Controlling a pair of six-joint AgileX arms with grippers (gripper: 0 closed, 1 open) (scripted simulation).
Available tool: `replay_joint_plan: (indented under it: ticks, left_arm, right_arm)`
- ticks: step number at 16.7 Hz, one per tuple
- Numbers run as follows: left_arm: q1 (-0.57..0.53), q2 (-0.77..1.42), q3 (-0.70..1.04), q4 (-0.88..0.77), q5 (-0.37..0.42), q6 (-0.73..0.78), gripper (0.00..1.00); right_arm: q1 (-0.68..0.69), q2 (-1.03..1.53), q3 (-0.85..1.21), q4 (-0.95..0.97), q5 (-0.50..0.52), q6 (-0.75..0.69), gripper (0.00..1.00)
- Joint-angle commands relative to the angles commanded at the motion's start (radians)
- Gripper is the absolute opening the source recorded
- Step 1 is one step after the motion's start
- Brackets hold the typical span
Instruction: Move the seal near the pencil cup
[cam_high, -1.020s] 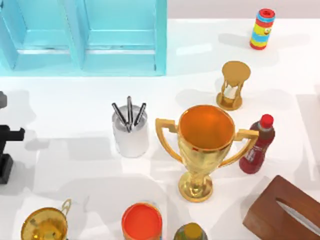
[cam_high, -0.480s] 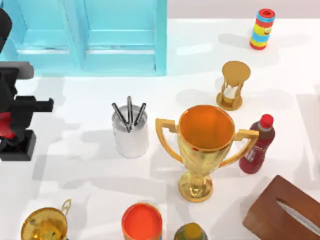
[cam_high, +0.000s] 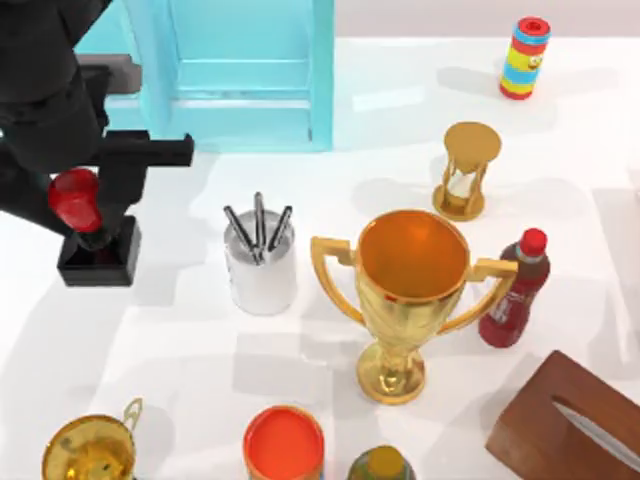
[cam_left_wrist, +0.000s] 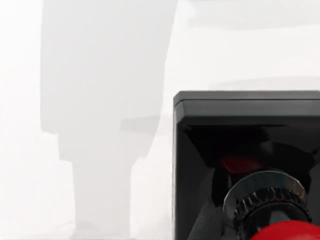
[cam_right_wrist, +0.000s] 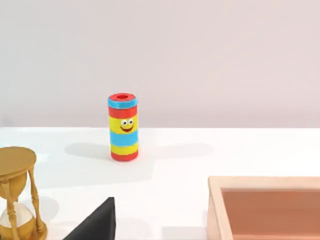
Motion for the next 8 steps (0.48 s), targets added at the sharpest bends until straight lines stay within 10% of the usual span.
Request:
replay_joint_plan:
  ticks: [8]
  left_arm:
    - [-0.01, 0.124, 0.112, 0.013, 0.0, -0.002, 0.0]
  right_arm:
    - [0.0, 0.0, 0.0, 0.0, 0.0, 0.0, 1.0]
